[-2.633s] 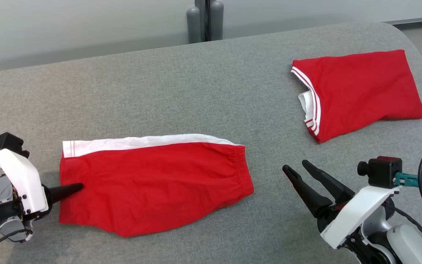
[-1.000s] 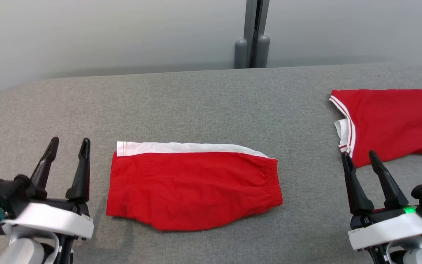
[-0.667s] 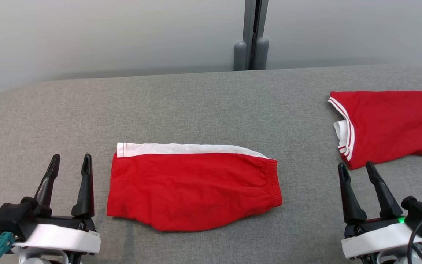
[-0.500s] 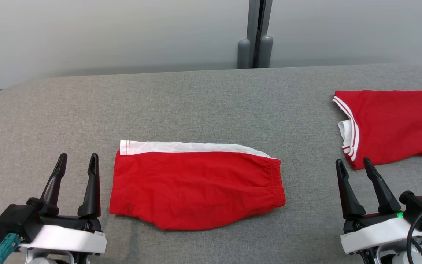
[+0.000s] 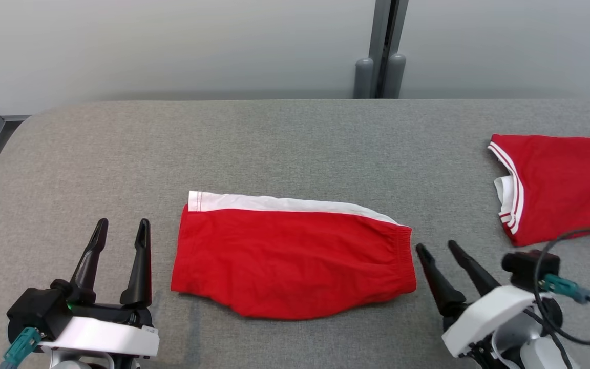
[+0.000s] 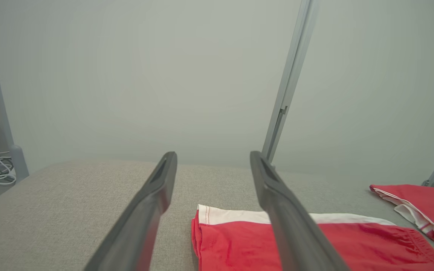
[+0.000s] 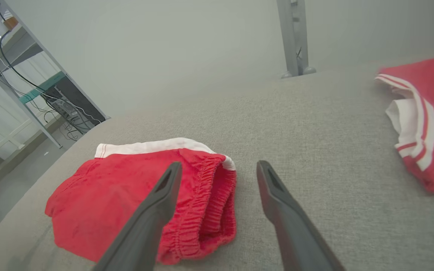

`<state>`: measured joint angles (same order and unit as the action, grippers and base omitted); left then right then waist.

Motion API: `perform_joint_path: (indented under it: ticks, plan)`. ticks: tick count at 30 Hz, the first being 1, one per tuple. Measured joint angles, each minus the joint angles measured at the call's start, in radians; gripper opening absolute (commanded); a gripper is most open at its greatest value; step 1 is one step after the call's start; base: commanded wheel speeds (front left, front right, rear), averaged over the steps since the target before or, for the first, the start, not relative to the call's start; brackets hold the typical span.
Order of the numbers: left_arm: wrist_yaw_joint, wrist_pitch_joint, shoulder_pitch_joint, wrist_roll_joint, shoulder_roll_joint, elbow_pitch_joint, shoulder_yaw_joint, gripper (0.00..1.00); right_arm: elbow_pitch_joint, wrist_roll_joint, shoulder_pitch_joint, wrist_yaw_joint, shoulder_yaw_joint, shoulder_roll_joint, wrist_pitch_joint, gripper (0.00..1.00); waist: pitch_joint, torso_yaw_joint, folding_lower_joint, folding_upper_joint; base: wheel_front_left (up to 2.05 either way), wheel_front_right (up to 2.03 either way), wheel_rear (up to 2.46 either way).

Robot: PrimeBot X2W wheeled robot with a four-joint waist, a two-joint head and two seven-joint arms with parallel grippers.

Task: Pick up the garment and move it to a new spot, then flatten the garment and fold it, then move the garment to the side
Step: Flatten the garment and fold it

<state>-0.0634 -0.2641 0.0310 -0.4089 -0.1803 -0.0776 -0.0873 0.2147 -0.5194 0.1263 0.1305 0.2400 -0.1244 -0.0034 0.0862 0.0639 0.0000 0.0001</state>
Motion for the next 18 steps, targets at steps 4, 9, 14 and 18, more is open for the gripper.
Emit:
perform_joint_path:
  ticks: [4,9,14,18]
  plan:
    - [-0.024,0.0,0.014,0.013,0.022,-0.022,0.01,1.0,0.083,-0.038,0.068,0.0,0.054,-0.029,0.086,1.0,-0.001,0.021,0.0,0.0,0.0,0.0,0.0]
    - [-0.037,0.0,0.016,0.023,0.036,-0.035,0.025,1.0,0.187,-0.035,0.117,0.0,0.045,-0.005,0.139,1.0,-0.002,0.048,0.0,0.0,0.0,0.0,0.0]
    - [-0.05,0.0,0.019,0.03,0.042,-0.046,0.032,1.0,0.249,-0.059,0.165,0.0,0.052,0.001,0.147,1.0,0.005,0.071,0.0,0.0,0.0,0.0,0.0]
    - [-0.055,0.0,0.03,0.033,0.044,-0.054,0.035,1.0,0.296,-0.09,0.186,0.0,0.057,-0.003,0.161,1.0,0.013,0.087,0.0,0.0,0.0,0.0,0.0]
